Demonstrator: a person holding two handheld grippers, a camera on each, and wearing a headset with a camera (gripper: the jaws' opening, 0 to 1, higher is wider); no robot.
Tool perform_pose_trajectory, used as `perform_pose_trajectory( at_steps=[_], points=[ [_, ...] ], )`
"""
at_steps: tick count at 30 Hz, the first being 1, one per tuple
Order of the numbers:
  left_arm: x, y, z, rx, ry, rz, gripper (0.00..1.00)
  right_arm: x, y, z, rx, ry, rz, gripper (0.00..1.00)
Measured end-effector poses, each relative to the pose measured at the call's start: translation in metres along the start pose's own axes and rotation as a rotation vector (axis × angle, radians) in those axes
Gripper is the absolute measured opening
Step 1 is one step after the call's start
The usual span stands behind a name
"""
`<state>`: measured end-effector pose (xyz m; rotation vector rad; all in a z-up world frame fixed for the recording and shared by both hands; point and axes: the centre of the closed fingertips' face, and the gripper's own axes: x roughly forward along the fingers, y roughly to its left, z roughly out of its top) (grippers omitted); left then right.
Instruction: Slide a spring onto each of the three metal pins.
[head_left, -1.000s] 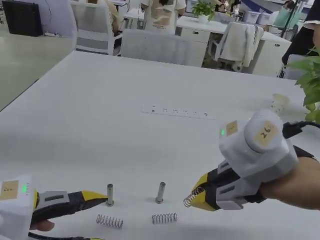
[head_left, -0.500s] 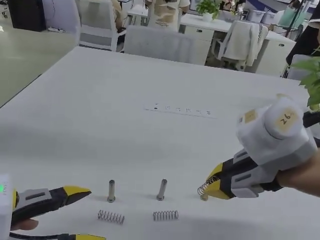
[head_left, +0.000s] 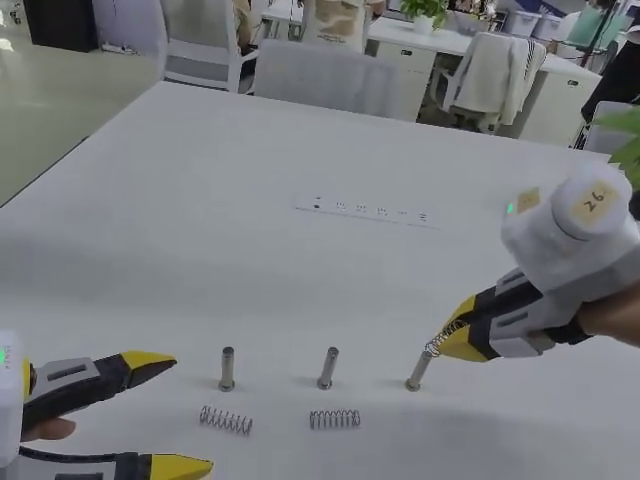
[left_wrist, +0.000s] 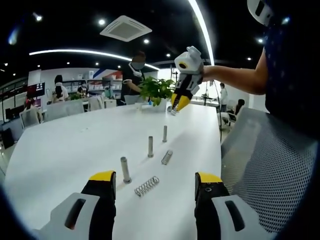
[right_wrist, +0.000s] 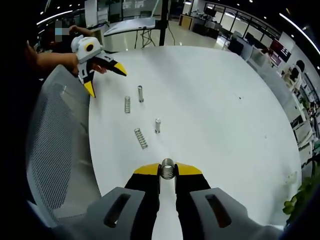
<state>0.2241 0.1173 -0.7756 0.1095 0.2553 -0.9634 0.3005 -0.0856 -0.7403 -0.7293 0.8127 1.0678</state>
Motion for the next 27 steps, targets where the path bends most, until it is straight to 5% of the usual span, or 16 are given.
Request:
perform_pose_trajectory(
  at_steps=[9,27],
  points=[
    [0.000,0.001,0.000,-0.008,-0.001,0.007,0.65,0.012,-0.016,-0.011,0.000,0.068,-0.002,0.08],
    [0.000,0.000,-0.005,-0.019,0.000,0.010,0.69,0.033,-0.020,-0.021,0.014,0.130,0.044,0.08]
  ],
)
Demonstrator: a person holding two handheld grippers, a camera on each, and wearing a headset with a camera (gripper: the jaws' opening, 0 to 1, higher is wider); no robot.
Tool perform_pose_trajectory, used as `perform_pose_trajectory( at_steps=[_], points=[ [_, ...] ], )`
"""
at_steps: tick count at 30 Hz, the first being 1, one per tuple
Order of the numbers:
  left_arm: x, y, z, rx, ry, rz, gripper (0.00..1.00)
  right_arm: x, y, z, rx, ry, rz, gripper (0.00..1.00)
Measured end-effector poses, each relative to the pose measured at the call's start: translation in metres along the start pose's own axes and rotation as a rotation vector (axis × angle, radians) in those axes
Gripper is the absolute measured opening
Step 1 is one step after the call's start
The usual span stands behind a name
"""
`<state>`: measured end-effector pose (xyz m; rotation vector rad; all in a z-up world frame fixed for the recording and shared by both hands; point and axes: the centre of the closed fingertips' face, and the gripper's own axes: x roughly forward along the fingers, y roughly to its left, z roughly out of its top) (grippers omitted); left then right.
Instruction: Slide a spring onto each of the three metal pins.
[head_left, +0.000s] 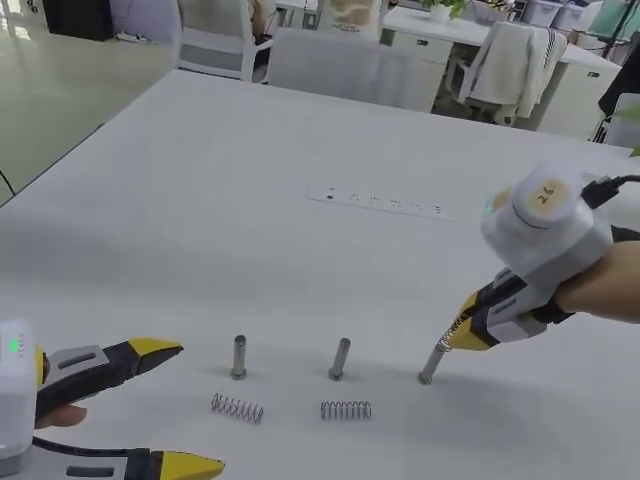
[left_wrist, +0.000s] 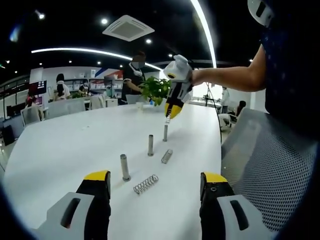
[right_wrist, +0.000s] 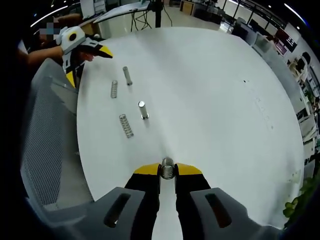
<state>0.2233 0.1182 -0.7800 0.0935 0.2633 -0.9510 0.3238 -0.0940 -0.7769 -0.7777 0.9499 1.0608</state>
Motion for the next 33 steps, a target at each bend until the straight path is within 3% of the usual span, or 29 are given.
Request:
perform_pose_trajectory(
  at_steps=[17,33],
  points=[
    [-0.002,0.001,0.000,0.001,0.001,0.003,0.69,0.012,-0.002,-0.003,0.011,0.021,0.019,0.08],
    [-0.002,0.001,0.001,0.001,0.009,0.001,0.69,0.038,-0.005,-0.013,0.022,0.064,0.044,0.09]
  ],
)
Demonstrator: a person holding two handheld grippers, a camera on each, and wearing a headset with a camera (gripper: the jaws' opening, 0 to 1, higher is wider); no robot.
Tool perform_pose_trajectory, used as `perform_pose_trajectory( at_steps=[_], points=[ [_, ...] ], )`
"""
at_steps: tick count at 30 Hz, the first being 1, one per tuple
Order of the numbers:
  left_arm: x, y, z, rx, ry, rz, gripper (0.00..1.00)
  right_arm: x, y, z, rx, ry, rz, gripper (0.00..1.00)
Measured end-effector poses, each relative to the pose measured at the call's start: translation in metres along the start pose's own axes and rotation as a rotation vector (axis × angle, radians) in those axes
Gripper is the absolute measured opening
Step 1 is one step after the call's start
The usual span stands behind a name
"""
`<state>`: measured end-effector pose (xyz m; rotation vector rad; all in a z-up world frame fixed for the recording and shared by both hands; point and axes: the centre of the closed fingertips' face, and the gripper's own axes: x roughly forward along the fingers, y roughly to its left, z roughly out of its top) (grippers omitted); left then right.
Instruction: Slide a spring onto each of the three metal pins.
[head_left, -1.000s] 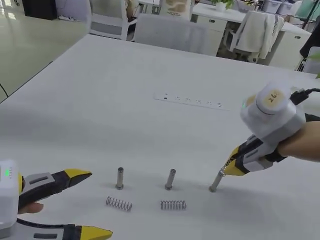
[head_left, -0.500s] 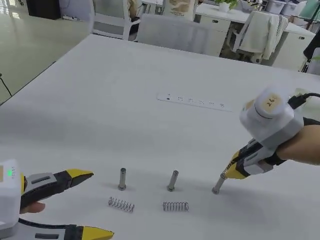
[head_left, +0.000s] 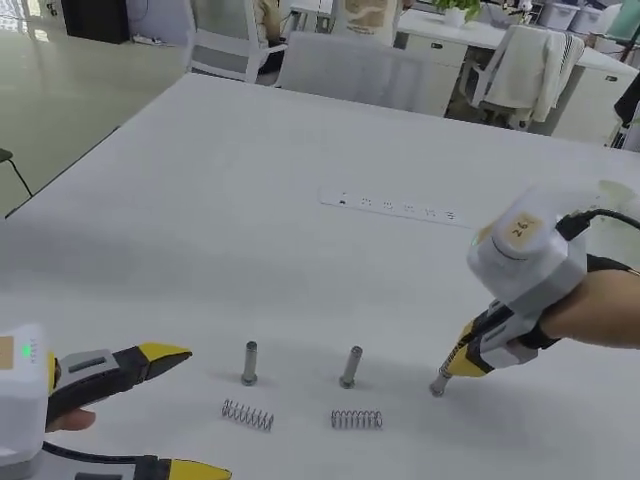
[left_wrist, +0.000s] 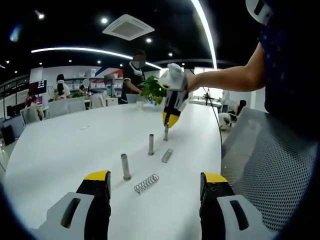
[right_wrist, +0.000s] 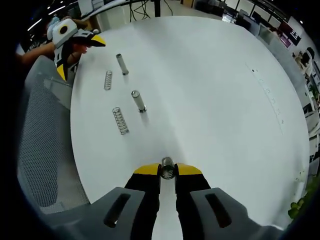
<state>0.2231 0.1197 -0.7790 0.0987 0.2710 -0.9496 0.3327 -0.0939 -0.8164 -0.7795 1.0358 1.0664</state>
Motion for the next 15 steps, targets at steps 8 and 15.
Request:
perform_pose_trajectory(
  at_steps=[8,15],
  points=[
    [0.001,0.000,0.000,0.000,-0.002,-0.001,0.69,0.012,0.001,-0.004,0.000,0.018,-0.009,0.09],
    [0.001,0.001,0.001,0.001,-0.002,0.002,0.69,0.018,0.002,-0.006,0.007,0.020,-0.008,0.09]
  ],
)
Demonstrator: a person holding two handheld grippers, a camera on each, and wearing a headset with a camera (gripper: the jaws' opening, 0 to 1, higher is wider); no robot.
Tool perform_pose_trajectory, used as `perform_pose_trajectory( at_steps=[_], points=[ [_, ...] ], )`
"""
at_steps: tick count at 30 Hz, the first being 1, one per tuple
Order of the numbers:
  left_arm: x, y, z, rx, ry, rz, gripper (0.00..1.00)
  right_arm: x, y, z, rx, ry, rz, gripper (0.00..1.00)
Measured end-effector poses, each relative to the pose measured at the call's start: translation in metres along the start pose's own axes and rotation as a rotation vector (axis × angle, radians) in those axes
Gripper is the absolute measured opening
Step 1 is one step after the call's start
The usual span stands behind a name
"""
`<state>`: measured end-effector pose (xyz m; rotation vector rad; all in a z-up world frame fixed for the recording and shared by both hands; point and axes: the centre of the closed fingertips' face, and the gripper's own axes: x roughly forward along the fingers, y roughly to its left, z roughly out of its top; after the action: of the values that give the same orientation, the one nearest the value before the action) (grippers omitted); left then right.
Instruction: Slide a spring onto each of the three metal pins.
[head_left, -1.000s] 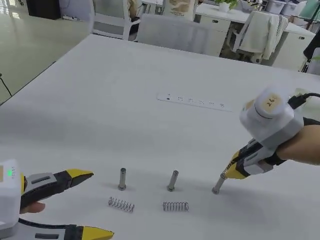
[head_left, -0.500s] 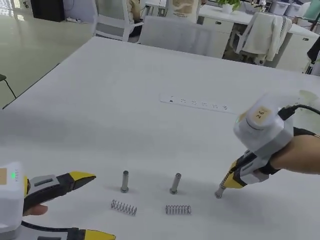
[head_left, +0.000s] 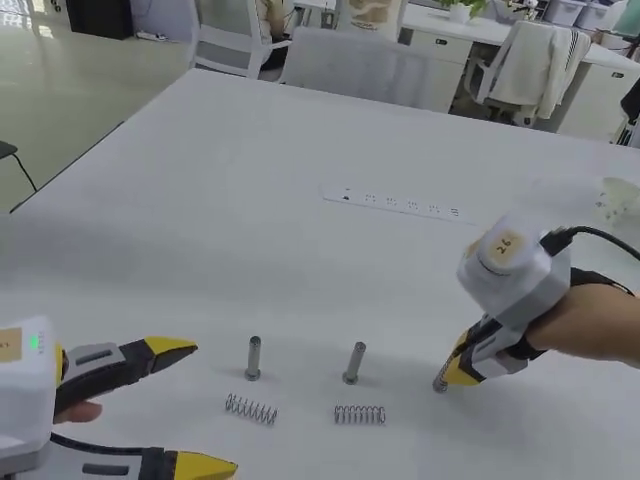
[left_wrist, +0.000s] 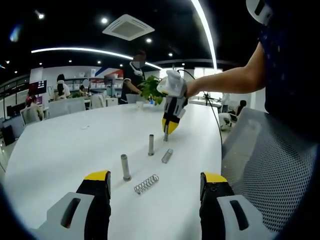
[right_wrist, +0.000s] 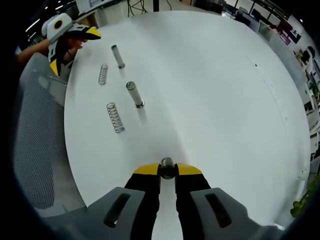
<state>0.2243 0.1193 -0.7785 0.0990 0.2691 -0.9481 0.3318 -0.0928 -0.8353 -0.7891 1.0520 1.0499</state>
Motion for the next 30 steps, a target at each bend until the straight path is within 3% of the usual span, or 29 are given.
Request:
perform_pose_trajectory(
  at_steps=[20,30],
  points=[
    [0.0009,-0.0009,-0.0005,-0.001,-0.002,-0.002,0.69,0.0067,0.0044,-0.0023,-0.007,0.008,0.008,0.09],
    [-0.0001,-0.0004,-0.0003,-0.002,-0.004,0.000,0.69,0.0084,0.0053,-0.0034,-0.013,0.004,0.001,0.19]
  ],
)
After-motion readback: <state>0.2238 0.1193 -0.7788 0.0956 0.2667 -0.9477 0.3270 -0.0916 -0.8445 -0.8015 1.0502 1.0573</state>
